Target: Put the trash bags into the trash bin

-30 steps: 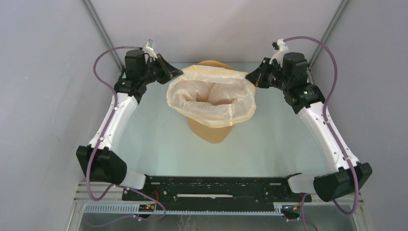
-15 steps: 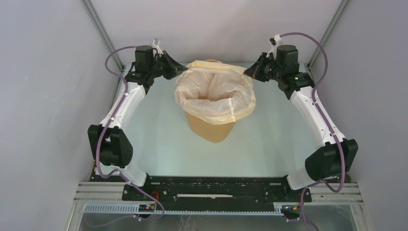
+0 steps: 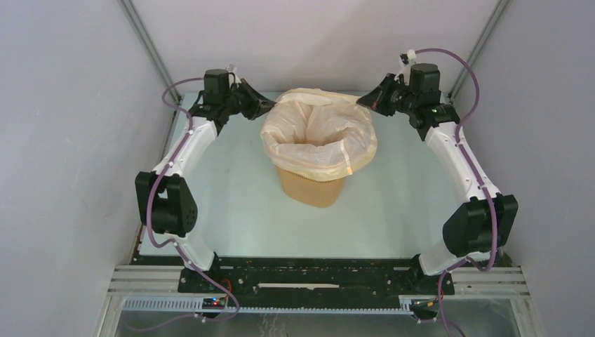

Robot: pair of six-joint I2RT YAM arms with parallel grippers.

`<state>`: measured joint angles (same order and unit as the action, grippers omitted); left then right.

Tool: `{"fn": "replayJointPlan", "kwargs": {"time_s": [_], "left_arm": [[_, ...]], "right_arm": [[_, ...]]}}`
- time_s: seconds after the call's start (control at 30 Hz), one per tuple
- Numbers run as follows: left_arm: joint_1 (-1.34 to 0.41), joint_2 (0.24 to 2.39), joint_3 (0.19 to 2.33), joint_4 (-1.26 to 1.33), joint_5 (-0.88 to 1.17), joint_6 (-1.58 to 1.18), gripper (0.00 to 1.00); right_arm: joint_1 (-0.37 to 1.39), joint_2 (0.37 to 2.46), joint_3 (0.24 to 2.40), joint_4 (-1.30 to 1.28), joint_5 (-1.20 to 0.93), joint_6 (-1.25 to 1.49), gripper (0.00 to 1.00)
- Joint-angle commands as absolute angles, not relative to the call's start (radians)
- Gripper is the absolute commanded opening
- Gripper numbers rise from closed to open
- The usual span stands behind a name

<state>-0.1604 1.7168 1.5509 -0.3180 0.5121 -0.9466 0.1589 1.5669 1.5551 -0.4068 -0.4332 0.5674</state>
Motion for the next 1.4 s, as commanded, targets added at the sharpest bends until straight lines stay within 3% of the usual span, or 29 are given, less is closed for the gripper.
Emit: {"fn": "replayJointPlan", "kwargs": {"time_s": [0.0, 0.27, 0.47, 0.53, 0.67, 0.9, 1.17, 1.37], "left_arm": [[-0.149, 1.695, 1.507, -0.331, 0.535, -0.976, 0.00], [-0.153, 1.680, 1.458, -0.350, 0.615, -1.002, 0.00], [-0.156, 1.667, 1.442, -0.356, 0.627, -0.994, 0.00], [-0.156, 1.670, 1.457, -0.360, 0.635, -0.990, 0.00], [-0.157, 1.670, 1.496, -0.362, 0.643, -0.994, 0.00], [-0.180, 1.645, 1.607, -0.243, 0.629, -0.964, 0.01], [-0.185, 1.665, 1.620, -0.230, 0.601, -0.979, 0.00], [-0.187, 1.687, 1.617, -0.235, 0.571, -1.005, 0.00]], "right_arm": [[0.125, 1.563, 1.467, -0.496, -0.464, 0.557, 0.02], [-0.005, 1.526, 1.434, -0.570, -0.608, 0.572, 0.18], [-0.012, 1.514, 1.409, -0.421, -0.733, 0.680, 0.00], [-0.009, 1.513, 1.419, -0.399, -0.758, 0.686, 0.10], [-0.042, 1.469, 1.428, -0.408, -0.735, 0.658, 0.42], [-0.040, 1.469, 1.429, -0.251, -0.792, 0.680, 0.67], [0.040, 1.574, 1.502, -0.166, -0.802, 0.688, 0.73], [0.046, 1.585, 1.471, -0.126, -0.837, 0.752, 0.65]]}}
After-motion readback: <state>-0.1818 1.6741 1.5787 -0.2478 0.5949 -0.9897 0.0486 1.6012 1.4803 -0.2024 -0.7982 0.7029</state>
